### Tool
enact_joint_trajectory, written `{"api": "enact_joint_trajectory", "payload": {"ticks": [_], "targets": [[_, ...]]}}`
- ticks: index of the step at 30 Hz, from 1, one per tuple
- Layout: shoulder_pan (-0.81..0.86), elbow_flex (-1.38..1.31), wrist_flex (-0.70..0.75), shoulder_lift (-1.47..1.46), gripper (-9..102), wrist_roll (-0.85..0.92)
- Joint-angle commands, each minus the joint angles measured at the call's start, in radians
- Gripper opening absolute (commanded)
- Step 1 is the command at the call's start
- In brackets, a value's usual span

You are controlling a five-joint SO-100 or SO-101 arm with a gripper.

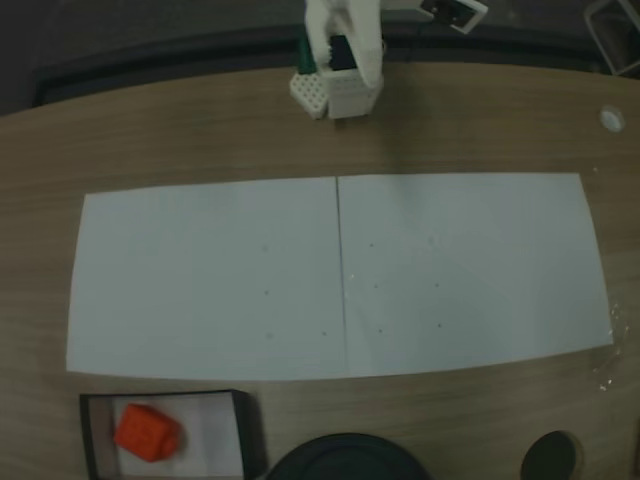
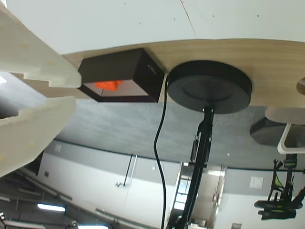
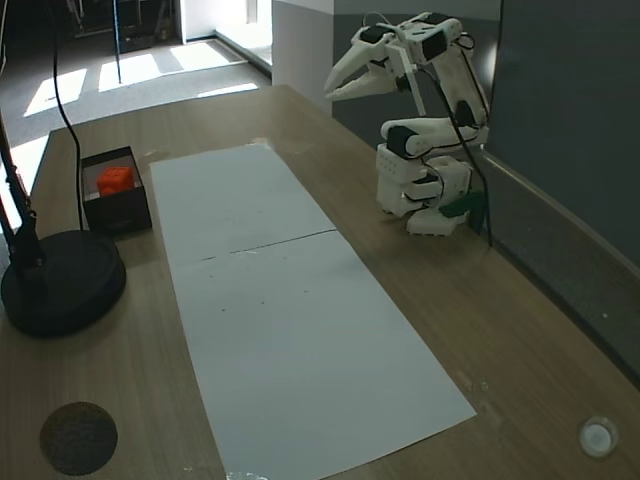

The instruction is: Grab a orange square and put it in the box.

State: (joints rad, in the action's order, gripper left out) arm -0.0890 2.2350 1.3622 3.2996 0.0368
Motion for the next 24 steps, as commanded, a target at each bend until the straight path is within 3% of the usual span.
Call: {"api": "enact_joint_trajectory", "payload": {"ticks": [1, 10, 20, 24], "targets": [[0.000, 0.078, -0.048, 0.092, 0, 0.097], [0.196, 0.373, -0.224, 0.175, 0, 0.144], [0.195, 0.790, -0.282, 0.175, 0, 0.141], [0.195, 0.816, -0.256, 0.175, 0, 0.058]]}}
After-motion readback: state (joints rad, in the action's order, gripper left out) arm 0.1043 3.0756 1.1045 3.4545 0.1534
